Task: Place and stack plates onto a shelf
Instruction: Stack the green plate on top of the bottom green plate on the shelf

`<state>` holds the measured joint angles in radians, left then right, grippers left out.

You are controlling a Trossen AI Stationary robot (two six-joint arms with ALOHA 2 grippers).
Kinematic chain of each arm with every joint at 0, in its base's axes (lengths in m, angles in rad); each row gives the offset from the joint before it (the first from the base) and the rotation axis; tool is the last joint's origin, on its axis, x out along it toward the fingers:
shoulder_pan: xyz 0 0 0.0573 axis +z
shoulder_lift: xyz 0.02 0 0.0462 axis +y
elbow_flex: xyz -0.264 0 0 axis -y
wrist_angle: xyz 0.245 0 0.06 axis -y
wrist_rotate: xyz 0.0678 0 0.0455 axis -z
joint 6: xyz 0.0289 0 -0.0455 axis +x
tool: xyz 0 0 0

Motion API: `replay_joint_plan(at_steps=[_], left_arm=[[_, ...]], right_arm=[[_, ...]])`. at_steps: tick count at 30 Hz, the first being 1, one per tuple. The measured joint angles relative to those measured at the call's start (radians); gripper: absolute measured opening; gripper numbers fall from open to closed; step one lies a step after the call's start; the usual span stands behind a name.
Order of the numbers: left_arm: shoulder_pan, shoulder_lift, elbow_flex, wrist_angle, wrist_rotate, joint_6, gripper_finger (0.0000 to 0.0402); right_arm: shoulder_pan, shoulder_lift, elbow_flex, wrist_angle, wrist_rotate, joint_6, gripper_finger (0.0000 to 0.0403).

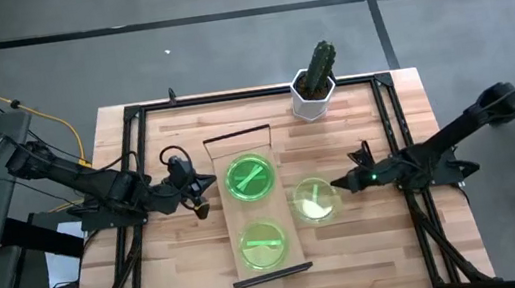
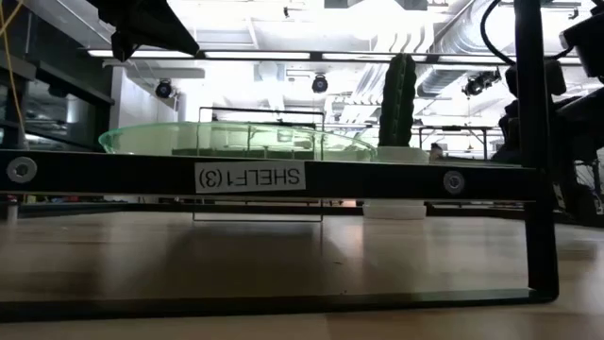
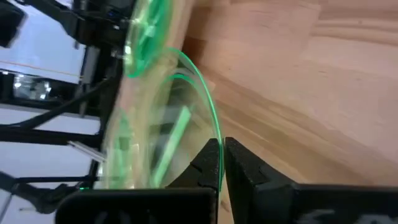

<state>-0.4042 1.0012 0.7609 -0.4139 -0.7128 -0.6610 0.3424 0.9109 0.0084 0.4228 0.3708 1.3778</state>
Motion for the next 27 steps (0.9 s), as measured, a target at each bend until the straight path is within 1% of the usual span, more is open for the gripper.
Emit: replay_joint_plan(at_steps=[2,7,9,12,15,19,27], left_arm=[[0.000,0.000,0.000,0.000,0.006,0.000,0.0000],[0.000,0.000,0.000,0.000,-0.002,0.000,0.0000],[0.000,0.000,0.000,0.000,-0.007,0.000,0.0000],[0.000,0.000,0.000,0.002,-0.017,0.000,0.0000],[0.000,0.000,0.000,0.003,-0.030,0.000,0.0000],[0.000,0.000,0.000,0.007,-0.050,0.000,0.0000],[0.000,0.000,0.000,0.021,-0.056,0.000,0.0000]], right_arm=[[0.000,-0.037,0.002,-0.040,0.004,-0.010,0.0000],[-0.001,-0.096,0.024,-0.034,0.000,-0.042,0.0000],[-0.001,-0.095,0.076,-0.075,-0.008,-0.065,0.0000],[-0.001,-0.058,0.195,-0.176,-0.008,-0.128,0.0000],[-0.001,0.025,0.329,-0.233,-0.008,-0.202,0.0000],[-0.001,0.186,0.481,-0.245,-0.033,-0.282,0.0000],[-0.001,0.572,0.747,-0.248,-0.070,-0.306,0.0000]])
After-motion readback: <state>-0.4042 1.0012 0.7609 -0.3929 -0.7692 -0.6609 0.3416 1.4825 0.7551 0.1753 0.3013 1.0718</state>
